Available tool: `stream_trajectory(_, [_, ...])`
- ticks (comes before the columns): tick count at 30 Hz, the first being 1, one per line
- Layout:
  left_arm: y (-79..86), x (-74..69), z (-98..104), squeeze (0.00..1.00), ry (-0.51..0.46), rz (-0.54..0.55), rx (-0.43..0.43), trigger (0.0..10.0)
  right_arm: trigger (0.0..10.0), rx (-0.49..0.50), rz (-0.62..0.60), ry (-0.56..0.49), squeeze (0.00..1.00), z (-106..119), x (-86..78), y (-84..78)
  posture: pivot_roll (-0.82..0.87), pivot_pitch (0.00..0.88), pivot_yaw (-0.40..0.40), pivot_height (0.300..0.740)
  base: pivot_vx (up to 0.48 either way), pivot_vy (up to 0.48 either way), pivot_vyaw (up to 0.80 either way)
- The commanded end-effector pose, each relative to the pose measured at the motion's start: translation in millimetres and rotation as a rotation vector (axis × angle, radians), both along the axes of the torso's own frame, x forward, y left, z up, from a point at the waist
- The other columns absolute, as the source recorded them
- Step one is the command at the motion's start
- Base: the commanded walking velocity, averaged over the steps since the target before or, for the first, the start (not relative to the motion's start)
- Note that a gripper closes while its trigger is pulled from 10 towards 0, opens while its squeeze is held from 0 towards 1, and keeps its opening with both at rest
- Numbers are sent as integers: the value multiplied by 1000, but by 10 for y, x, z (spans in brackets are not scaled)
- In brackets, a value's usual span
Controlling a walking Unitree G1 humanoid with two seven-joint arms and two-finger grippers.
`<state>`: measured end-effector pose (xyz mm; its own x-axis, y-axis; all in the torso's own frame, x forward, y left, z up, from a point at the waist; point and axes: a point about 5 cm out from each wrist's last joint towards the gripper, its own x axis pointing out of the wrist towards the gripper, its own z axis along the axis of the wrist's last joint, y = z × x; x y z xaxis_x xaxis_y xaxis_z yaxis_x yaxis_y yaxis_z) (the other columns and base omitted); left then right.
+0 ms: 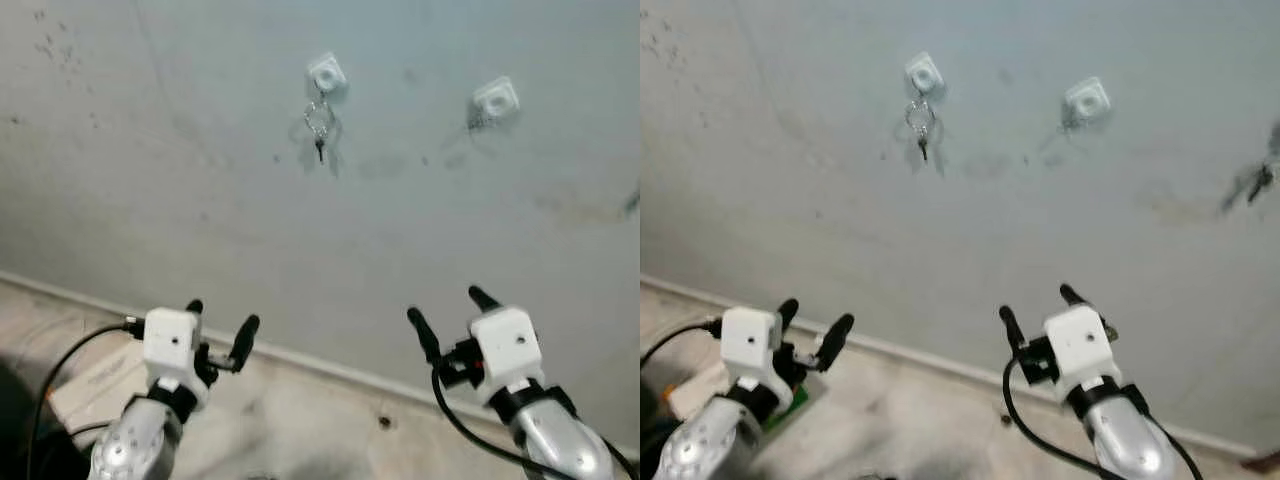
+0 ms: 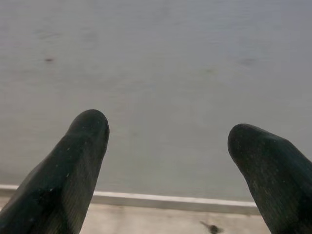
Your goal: Hang keys on a hook
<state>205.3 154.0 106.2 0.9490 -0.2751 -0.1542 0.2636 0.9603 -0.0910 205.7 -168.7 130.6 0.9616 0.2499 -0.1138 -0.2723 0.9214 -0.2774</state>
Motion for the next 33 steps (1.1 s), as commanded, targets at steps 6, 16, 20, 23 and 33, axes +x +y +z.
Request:
stream_trajectory(6, [55, 8, 35, 0, -9, 6, 23, 10000, 10000, 14, 8, -1, 0, -1, 48, 12, -13, 78, 23, 740, -319, 0, 0])
stream_trajectory(16, [58, 16, 38, 0, -12, 3, 29, 10000, 10000, 18, 13, -7, 0, 1, 70, 21, -10, 75, 24, 740, -322, 0, 0])
stream_trajectory(20, [61, 35, 45, 0, -17, 4, 28, 10000, 10000, 18, 16, -9, 0, 5, 87, 30, -12, 79, 23, 740, -131, 0, 0])
stream_trajectory(23, [70, 58, 48, 0, -21, 18, 42, 10000, 10000, 14, 15, -17, 0, 19, 115, 28, -12, 79, 23, 740, 0, 0, 0])
stream_trajectory(33, [131, 111, 47, 0, -21, 58, 33, 10000, 10000, -1, 7, -42, 0, 56, 167, 21, -20, 83, 30, 740, 0, 0, 0])
